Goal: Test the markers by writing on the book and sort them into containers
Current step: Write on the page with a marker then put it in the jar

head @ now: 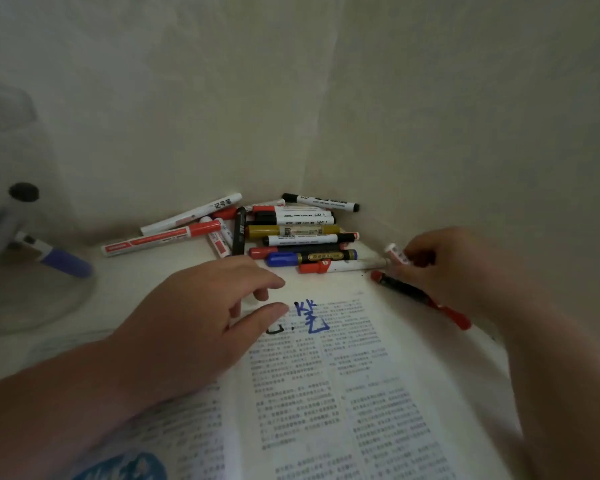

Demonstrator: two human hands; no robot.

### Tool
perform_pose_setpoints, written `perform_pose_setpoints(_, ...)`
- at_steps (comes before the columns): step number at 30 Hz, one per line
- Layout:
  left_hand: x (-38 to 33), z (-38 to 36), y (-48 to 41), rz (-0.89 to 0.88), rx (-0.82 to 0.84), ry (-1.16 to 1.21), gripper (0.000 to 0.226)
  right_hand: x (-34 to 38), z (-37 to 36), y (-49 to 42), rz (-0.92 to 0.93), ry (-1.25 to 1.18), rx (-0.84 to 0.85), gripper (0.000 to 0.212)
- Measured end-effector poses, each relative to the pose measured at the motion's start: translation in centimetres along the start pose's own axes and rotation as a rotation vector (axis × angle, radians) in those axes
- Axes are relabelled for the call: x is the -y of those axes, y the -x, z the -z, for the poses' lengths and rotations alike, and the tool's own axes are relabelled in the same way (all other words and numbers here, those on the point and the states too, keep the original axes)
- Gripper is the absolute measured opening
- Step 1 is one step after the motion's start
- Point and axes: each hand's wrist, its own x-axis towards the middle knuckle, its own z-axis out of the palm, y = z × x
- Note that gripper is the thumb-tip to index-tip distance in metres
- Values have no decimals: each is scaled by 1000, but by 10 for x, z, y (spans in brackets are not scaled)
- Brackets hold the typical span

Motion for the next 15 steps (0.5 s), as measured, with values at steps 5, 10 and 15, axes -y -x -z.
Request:
perform_pose_setpoints(5, 0, 1, -1, -5, -5, -15, 37, 3, -18, -6, 55, 58, 86, 26)
perform_pose_setpoints(10, 2, 0, 0, 7, 4, -4, 40, -1, -18, -5, 76, 56, 66, 33)
perform_pose_setpoints(15, 2, 0, 0, 14, 7, 18, 39, -3, -12, 0, 42, 52, 95, 24)
